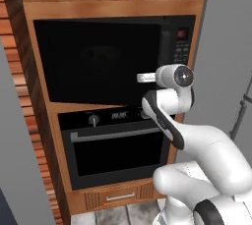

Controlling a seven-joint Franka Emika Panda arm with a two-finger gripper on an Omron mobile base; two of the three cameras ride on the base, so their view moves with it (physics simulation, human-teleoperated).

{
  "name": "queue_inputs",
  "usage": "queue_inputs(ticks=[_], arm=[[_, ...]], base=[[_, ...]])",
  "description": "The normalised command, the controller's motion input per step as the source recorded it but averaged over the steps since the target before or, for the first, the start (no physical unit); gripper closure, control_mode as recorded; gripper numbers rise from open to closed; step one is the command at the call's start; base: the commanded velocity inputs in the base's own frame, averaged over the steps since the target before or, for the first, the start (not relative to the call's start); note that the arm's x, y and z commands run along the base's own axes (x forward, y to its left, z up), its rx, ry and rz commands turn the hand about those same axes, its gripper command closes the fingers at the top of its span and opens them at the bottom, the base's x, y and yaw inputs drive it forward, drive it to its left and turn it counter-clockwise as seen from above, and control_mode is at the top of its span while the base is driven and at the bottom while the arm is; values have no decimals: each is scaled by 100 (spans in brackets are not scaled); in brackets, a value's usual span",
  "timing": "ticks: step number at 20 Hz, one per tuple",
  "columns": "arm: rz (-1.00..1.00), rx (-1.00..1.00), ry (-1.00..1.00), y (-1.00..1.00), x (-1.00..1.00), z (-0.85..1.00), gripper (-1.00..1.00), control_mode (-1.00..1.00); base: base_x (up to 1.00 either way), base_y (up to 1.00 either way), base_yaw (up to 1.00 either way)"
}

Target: The microwave is finished heating the chicken drumstick and squash. Take the bowl containing the food and place it on the dining counter.

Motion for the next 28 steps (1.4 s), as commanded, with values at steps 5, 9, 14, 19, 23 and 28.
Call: queue_inputs(ticks=[5, 9, 14, 19, 23, 28], arm=[[-3, 0, -1, 100, -100, 88, 100, -100], [-7, 0, -3, 100, -100, 82, 100, -100], [-7, -6, -8, 100, -100, 48, -100, -100], [0, -13, -22, 87, -100, -22, -100, -100], [10, -4, -32, -35, -100, 4, -100, -100], [15, 11, -33, -100, -84, 46, -100, -100]], base=[[0, 0, 0], [0, 0, 0], [0, 0, 0], [0, 0, 0], [0, 0, 0], [0, 0, 0]])
